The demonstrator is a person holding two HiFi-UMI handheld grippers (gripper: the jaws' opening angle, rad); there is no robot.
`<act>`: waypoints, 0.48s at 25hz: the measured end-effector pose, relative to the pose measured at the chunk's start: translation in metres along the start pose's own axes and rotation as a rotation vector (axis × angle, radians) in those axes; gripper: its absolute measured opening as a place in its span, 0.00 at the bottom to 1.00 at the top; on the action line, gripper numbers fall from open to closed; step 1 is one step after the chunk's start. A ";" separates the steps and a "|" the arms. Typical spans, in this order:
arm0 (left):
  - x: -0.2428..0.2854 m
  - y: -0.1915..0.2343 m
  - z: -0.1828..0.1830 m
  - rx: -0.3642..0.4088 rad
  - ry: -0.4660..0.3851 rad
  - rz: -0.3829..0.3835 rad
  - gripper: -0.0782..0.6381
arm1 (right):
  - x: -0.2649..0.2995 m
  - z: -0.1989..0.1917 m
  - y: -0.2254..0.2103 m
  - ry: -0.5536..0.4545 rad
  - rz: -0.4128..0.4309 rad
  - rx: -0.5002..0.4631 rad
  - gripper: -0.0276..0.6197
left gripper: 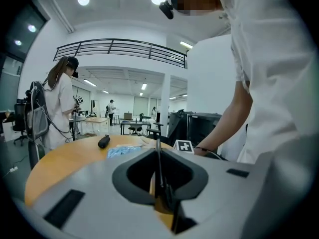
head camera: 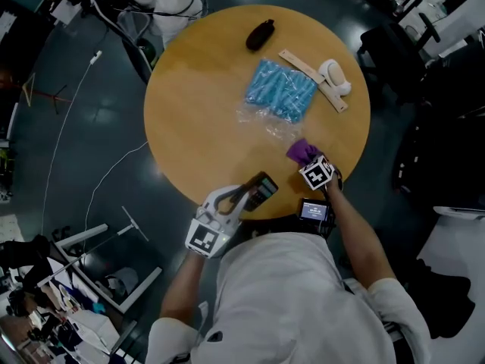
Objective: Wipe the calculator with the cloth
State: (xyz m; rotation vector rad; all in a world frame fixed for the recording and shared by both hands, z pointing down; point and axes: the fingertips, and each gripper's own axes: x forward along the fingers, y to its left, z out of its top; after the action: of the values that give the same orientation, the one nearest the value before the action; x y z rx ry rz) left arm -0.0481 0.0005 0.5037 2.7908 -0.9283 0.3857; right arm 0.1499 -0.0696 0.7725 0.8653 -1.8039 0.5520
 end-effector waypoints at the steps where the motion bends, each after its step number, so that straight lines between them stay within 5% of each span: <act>1: 0.000 0.002 -0.001 -0.004 0.001 0.008 0.17 | 0.002 0.000 0.001 0.005 -0.002 -0.002 0.17; 6: -0.002 0.011 -0.011 -0.059 0.007 0.028 0.17 | 0.004 0.001 0.001 0.001 0.006 0.033 0.17; 12: 0.003 0.019 -0.050 -0.044 0.047 -0.003 0.17 | -0.016 0.009 -0.002 -0.079 0.001 0.056 0.33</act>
State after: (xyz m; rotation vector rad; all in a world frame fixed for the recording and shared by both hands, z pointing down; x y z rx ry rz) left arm -0.0662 -0.0039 0.5542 2.7306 -0.9115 0.4230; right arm 0.1502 -0.0723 0.7542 0.9361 -1.8683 0.5787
